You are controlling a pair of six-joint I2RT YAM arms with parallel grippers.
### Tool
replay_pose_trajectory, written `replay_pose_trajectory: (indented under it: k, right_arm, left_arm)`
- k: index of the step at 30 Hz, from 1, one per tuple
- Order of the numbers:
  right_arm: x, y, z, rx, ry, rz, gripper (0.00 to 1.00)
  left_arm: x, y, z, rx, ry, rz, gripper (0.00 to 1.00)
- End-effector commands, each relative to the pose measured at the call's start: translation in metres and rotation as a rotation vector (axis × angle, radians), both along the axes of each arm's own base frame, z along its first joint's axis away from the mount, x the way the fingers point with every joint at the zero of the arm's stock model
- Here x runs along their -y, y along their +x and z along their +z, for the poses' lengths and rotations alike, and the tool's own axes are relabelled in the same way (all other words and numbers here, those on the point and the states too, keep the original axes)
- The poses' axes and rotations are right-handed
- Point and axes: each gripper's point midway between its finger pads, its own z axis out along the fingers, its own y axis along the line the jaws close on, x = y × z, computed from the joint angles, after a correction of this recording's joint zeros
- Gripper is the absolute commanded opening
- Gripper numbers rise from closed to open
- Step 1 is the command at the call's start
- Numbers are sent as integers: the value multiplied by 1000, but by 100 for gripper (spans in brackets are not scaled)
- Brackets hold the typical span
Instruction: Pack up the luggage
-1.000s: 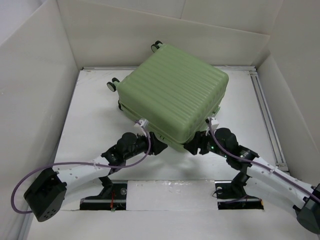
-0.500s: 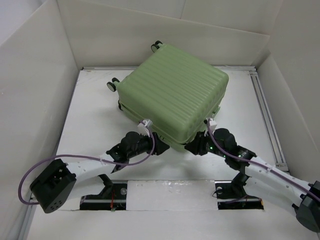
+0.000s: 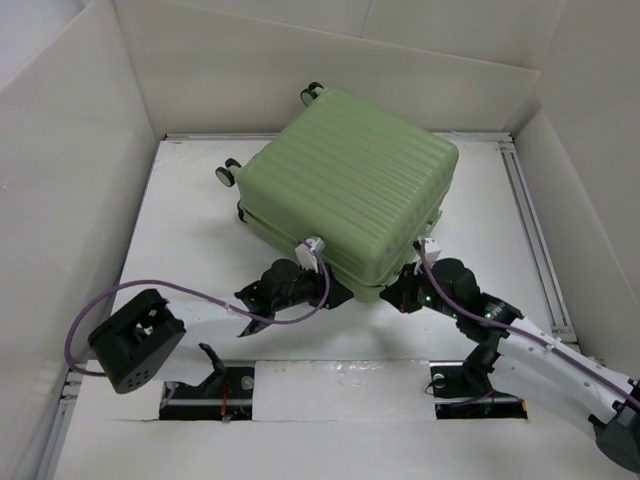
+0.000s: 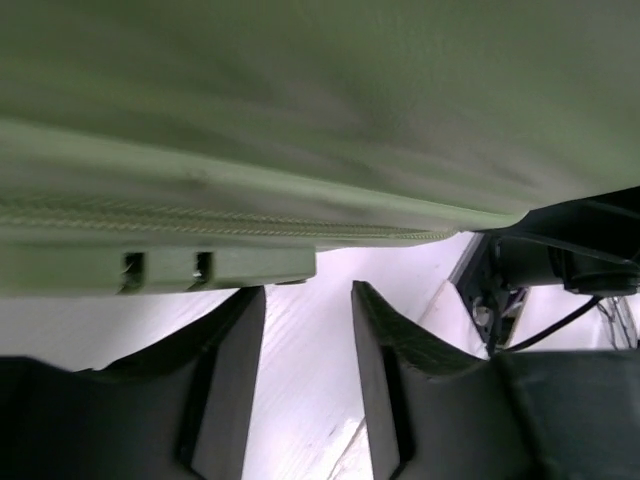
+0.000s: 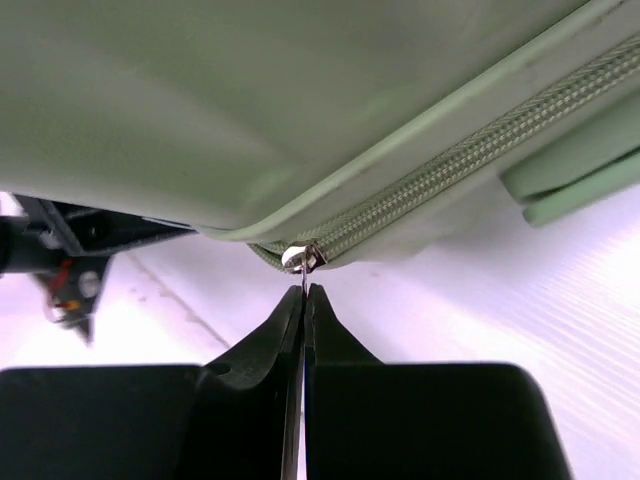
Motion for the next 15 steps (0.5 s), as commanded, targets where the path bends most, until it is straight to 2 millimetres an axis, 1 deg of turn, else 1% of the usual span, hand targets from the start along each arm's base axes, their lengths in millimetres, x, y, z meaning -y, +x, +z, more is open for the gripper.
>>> replay_pose_trajectory:
  k: [1, 2, 3, 4, 5, 6, 8, 9, 10, 11, 12, 13, 14, 15]
  right_arm:
    - [6, 22, 73, 178, 32, -53, 0]
    - [6, 22, 73, 169, 12, -49, 0]
    - [6, 27, 87, 196, 18, -59, 0]
    - [4, 29, 84, 181, -7, -54, 0]
    - [3, 31, 85, 178, -21, -49, 0]
    - [4, 30, 80, 162, -52, -57, 0]
    - [0, 27, 80, 149, -54, -55, 0]
    - [-8, 19, 80, 128, -31, -34, 0]
    - [-10, 15, 69, 106, -33, -31, 0]
    - [-17, 8, 66, 88, -9, -8, 0]
    - [-29, 4, 73, 80, 65, 3, 0]
    - [-43, -10, 75, 74, 103, 60, 0]
    - [-52, -15, 71, 59, 116, 73, 0]
    - [-63, -18, 64, 38, 109, 82, 0]
  left_arm:
    - [33, 19, 53, 125, -142, 0, 34]
    - [42, 23, 56, 135, -172, 6, 32]
    - [44, 26, 55, 127, -188, 23, 31]
    - [48, 31, 61, 110, -221, 46, 31]
    - [57, 41, 65, 113, -242, 58, 31]
    - [62, 47, 68, 111, -259, 71, 31]
    - [75, 56, 73, 98, -291, 77, 30]
    - [90, 62, 75, 92, -306, 54, 30]
    - [97, 65, 76, 88, -319, 46, 30]
    - [106, 63, 77, 79, -333, 26, 30]
    - [117, 67, 76, 62, -353, 16, 30]
    - [122, 68, 72, 44, -353, 6, 28]
    - [128, 63, 70, 30, -362, -13, 28]
    - [129, 64, 66, 19, -368, -11, 28]
